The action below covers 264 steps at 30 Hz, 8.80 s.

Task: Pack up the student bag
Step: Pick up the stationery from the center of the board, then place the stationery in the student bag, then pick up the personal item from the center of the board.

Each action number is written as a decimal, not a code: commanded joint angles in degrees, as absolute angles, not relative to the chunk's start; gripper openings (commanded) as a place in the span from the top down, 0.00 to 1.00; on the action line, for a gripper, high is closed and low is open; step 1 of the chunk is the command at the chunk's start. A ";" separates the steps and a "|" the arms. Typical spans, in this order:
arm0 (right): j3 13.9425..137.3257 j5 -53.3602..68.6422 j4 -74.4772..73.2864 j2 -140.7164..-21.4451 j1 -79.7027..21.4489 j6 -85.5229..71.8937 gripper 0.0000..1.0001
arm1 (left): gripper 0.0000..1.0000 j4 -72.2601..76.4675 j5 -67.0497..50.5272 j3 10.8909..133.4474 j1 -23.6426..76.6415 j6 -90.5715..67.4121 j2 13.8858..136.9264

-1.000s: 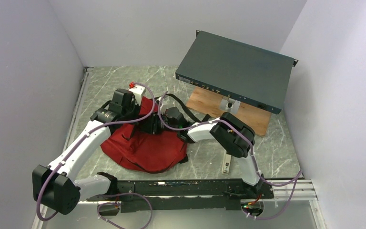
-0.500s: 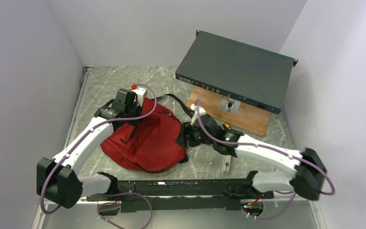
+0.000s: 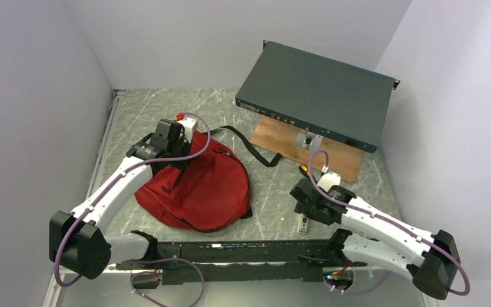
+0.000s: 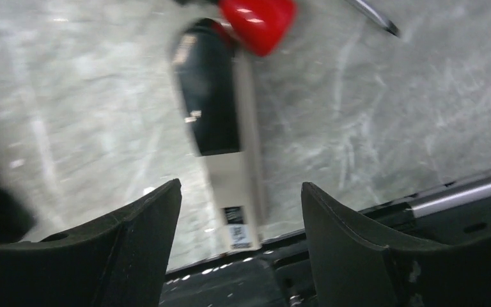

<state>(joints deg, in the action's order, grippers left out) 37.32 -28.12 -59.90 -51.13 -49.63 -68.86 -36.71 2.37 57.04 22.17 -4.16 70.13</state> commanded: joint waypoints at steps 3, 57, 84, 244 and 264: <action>29.43 -26.09 -52.16 -50.25 -46.50 -69.69 0.37 | 1.00 -36.94 1.06 58.45 22.02 -5.01 69.70; 61.99 28.44 42.25 -109.27 -53.96 -70.70 1.00 | 1.00 -33.84 1.25 56.45 22.24 -4.55 61.55; 70.69 13.85 70.44 -123.86 -47.34 -73.58 1.00 | 1.00 -34.91 3.31 56.51 22.24 -4.13 62.75; 22.73 -17.79 -18.34 -58.29 -29.69 -45.86 0.48 | 1.00 -34.98 6.44 55.90 23.36 -5.19 62.99; 32.07 -14.79 -9.87 -57.31 -43.43 -37.65 1.00 | 1.00 -33.54 6.63 54.89 23.46 -4.73 60.75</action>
<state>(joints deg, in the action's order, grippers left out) 27.38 -17.37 -15.53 -57.41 -42.83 -40.25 -34.98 8.91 54.85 22.59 -4.14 62.92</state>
